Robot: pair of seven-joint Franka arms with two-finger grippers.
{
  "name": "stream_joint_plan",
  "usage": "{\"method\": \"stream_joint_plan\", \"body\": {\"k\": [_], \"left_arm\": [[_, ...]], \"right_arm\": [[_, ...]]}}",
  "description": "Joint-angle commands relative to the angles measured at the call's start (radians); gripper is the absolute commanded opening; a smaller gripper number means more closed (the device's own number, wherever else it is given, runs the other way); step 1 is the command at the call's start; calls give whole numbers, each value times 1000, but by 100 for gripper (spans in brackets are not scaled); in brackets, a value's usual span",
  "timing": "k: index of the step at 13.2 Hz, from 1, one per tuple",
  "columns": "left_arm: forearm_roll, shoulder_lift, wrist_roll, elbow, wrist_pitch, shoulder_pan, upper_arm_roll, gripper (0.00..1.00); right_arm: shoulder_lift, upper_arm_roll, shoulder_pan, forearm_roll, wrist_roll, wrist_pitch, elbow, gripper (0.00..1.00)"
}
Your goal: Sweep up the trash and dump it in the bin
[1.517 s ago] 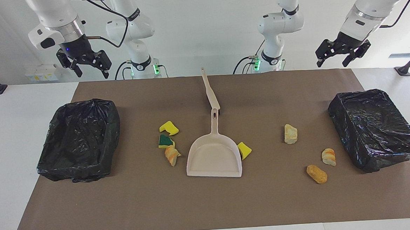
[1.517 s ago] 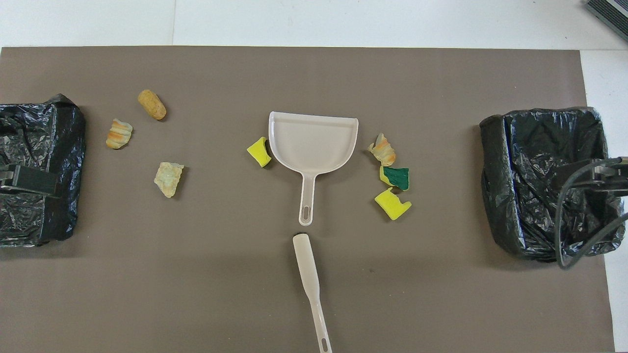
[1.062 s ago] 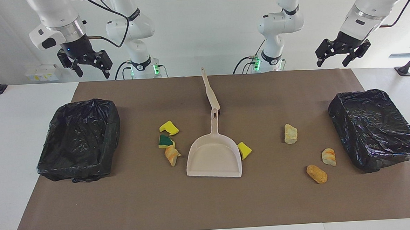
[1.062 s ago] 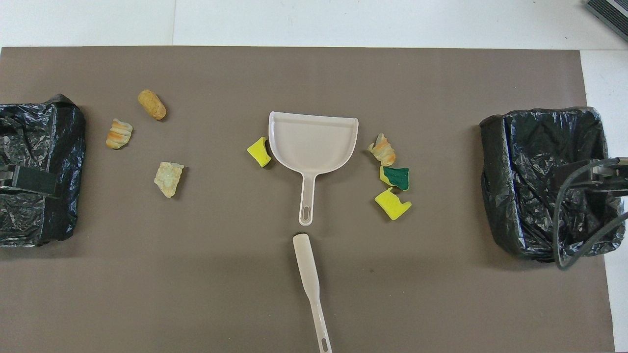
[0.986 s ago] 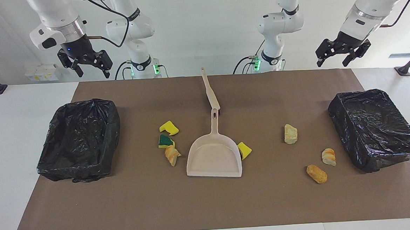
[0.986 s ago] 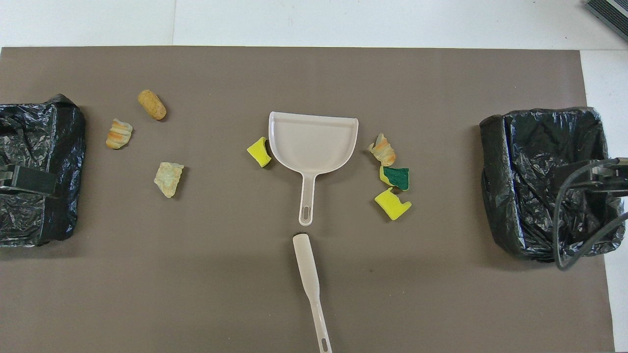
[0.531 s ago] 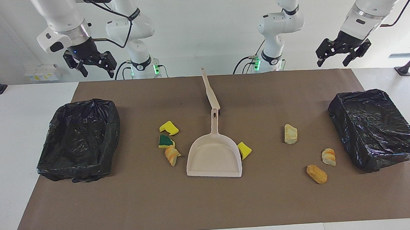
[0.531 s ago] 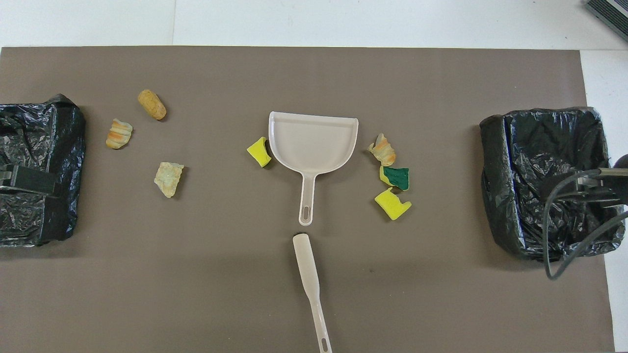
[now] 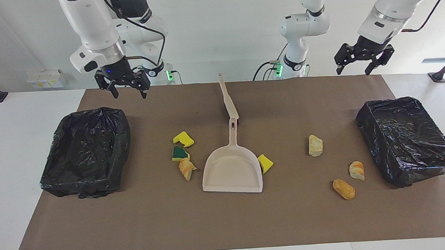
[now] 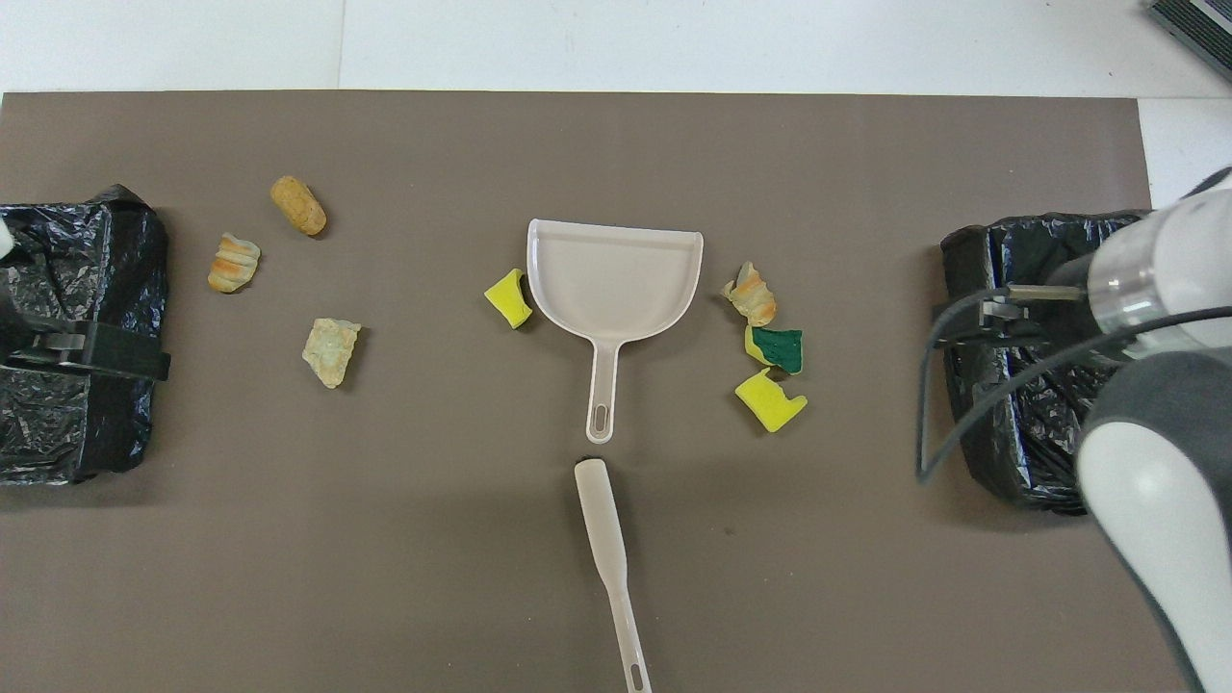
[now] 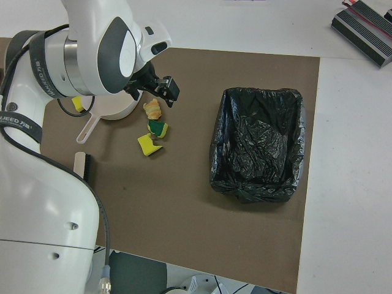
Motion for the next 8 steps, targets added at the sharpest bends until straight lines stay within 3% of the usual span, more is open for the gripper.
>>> {"method": "stream_joint_plan", "body": {"k": [1,3,5,8], "left_arm": [[1,-28,-30,-110,103,-92,9,100],[-6,-51,-130,-183,168,-152,9,100],[-9,-77,-232,-272,256,-218,9,100],[-9,-116,-336,-419,392,-295,9,100]], "right_arm": [[163,-2,78,17,141,24,113,100],[269,-2,158,18,274,93,165,100],[320,5,183,93,315,173,164,100],[395,12,247,124,379,181,171,100]]}}
